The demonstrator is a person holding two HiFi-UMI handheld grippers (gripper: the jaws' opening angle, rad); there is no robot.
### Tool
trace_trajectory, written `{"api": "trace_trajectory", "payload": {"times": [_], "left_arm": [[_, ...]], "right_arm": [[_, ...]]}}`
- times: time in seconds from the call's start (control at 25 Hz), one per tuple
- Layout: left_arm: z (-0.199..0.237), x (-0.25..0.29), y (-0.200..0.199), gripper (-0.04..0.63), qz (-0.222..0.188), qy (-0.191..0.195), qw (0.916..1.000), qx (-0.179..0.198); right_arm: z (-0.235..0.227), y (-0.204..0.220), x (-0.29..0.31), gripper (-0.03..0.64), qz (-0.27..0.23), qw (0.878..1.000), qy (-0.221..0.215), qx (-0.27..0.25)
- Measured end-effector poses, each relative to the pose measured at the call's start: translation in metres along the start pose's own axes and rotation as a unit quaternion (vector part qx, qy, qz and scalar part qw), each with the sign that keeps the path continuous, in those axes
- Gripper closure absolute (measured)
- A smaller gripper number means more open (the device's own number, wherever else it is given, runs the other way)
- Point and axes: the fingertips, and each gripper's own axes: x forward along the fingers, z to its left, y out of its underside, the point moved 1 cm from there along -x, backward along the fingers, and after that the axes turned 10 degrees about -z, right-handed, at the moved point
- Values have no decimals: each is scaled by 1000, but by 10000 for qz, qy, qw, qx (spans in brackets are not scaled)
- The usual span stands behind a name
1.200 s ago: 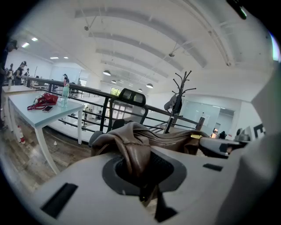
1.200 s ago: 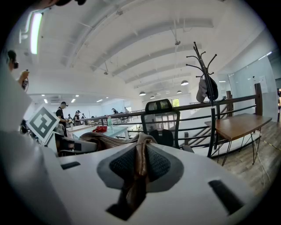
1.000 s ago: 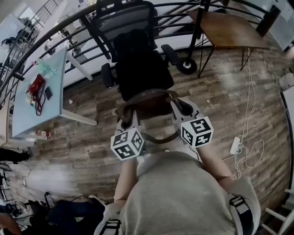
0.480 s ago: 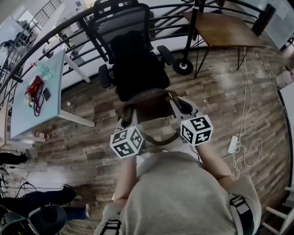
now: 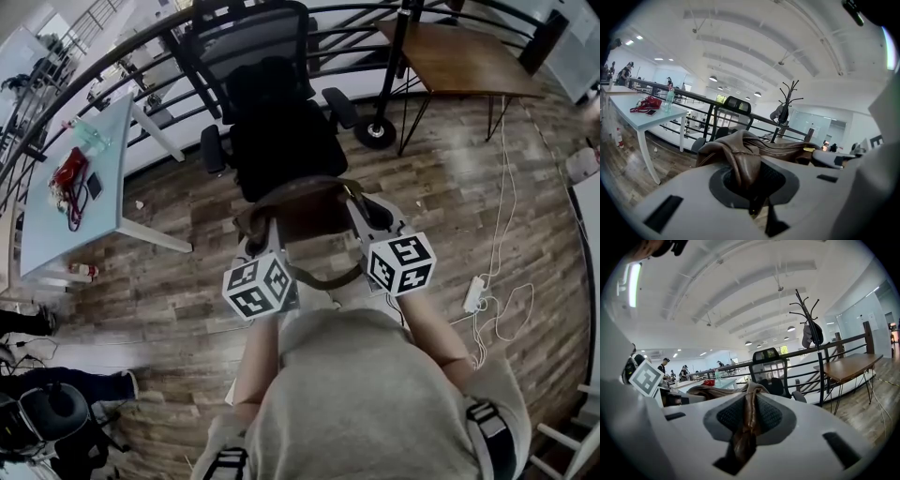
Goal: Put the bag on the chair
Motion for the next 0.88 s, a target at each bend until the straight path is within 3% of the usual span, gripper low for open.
{"api": "trace_trajectory", "payload": {"times": [0.44,0.88], "left_arm": [[17,34,-6,565,-25,-22,9999,-138],[52,124,-26,565,78,36,9998,-180]], "right_arm": [[-10,0,38,568,87,9999,-21,103],[-38,0,128,568,209,9997,70,118]]}}
